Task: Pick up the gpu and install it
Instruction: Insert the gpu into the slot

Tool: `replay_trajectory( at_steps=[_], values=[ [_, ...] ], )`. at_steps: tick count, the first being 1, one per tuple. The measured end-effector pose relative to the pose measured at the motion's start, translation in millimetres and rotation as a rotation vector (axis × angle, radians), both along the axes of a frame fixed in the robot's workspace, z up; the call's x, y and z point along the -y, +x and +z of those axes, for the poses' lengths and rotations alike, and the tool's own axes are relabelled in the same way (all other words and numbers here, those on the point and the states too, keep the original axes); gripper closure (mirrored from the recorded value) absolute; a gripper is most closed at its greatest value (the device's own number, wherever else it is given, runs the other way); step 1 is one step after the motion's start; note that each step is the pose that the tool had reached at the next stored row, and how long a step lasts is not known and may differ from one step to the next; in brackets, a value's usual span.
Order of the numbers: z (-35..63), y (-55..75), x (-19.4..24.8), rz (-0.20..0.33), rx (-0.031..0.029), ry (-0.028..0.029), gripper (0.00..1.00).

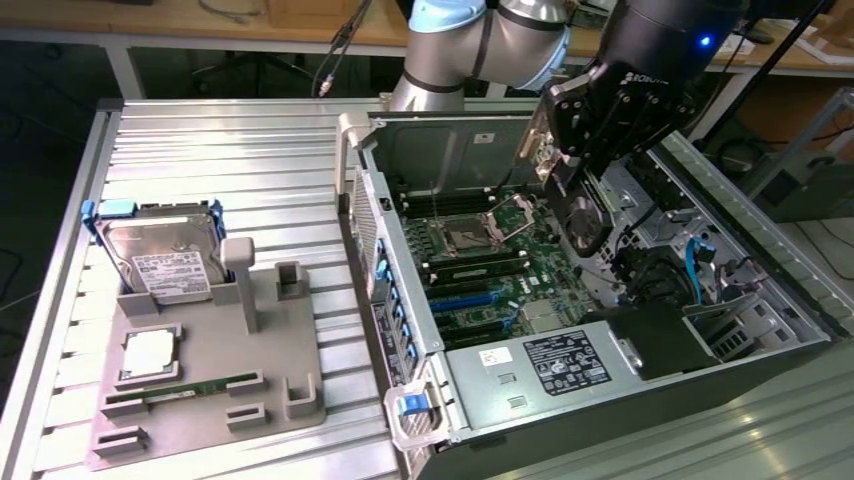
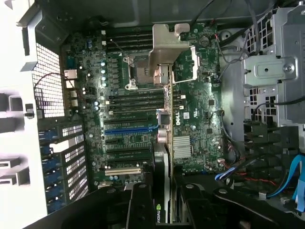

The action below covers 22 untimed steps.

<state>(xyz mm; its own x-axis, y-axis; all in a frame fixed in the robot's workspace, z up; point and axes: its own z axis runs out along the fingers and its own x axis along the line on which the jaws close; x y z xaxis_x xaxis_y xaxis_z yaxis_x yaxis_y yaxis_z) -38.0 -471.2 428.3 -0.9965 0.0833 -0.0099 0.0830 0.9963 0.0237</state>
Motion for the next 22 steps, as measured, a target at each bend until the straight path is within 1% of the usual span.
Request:
replay_trajectory(
  at_steps=[1,3,5,8,10,11,19,20,22],
  values=[
    [0.0,0.4,0.0,0.002,0.0,0.0,0.73],
    [0.0,0.4,-0.1,0.038,0.0,0.0,0.73],
    [0.0,0.4,-0.1,0.093,0.0,0.0,0.73],
    [0.0,0.4,-0.1,0.152,0.0,0.0,0.73],
    [0.0,0.4,0.0,0.205,0.0,0.0,0.73],
    [0.0,0.4,0.0,0.242,0.0,0.0,0.73],
    [0.0,0.4,0.0,0.413,0.0,-0.0001,0.73],
    [0.0,0.4,0.0,0.446,0.0,-0.0001,0.73],
    [0.0,0.4,0.0,0.489,0.0,0.0,0.73]
  ],
)
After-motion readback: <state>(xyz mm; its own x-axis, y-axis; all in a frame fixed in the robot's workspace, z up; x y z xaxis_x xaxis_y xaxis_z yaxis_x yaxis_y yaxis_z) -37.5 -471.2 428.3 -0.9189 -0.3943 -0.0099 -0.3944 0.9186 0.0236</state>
